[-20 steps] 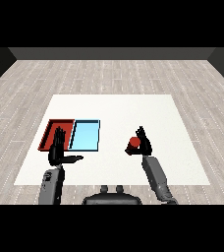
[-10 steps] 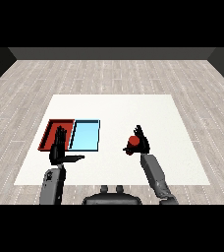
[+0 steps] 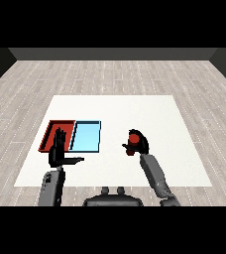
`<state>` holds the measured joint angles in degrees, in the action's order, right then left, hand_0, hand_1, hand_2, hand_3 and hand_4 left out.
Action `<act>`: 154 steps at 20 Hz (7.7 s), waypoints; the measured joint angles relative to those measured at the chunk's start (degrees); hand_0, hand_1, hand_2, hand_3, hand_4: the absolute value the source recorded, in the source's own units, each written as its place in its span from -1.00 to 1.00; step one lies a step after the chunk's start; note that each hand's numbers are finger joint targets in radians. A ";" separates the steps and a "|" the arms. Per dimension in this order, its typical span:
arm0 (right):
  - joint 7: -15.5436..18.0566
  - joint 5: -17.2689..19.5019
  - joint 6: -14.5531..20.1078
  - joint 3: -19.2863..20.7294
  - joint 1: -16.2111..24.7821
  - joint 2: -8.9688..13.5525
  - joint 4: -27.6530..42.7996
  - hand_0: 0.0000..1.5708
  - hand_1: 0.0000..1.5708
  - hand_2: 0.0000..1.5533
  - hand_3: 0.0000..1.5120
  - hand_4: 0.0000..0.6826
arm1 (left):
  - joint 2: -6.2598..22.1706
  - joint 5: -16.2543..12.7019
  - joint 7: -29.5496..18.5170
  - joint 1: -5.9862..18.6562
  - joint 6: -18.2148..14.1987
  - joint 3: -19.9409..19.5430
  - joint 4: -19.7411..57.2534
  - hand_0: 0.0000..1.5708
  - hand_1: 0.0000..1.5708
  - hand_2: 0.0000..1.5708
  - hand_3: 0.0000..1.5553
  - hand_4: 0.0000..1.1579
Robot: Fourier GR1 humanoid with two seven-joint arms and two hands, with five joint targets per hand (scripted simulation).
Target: Pick the red can and put it in the red box
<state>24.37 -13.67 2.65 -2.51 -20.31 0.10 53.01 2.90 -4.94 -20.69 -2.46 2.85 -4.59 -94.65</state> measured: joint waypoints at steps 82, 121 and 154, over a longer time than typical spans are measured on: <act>-3.72 -5.47 24.32 -28.59 -7.87 0.76 23.42 0.91 0.91 0.87 0.85 0.53 | -1.54 -2.85 10.41 26.27 -27.31 33.71 20.16 0.98 0.98 0.88 0.78 0.50; -7.68 -0.98 20.52 -24.97 -6.66 1.15 30.81 -1.00 -1.00 -1.00 -1.00 -1.00 | -2.22 -3.31 11.96 28.91 -35.71 35.65 19.12 1.00 1.00 1.00 0.91 0.98; -1.37 -3.82 6.53 -0.83 17.49 13.17 38.22 -1.00 -1.00 -1.00 -1.00 -1.00 | 16.88 4.14 20.11 24.59 -28.64 18.11 13.78 0.81 0.81 0.85 0.79 0.92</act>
<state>22.99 -17.49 9.18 -3.35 -2.82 13.27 91.23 19.78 -0.80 -0.58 22.13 -25.79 13.52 -80.86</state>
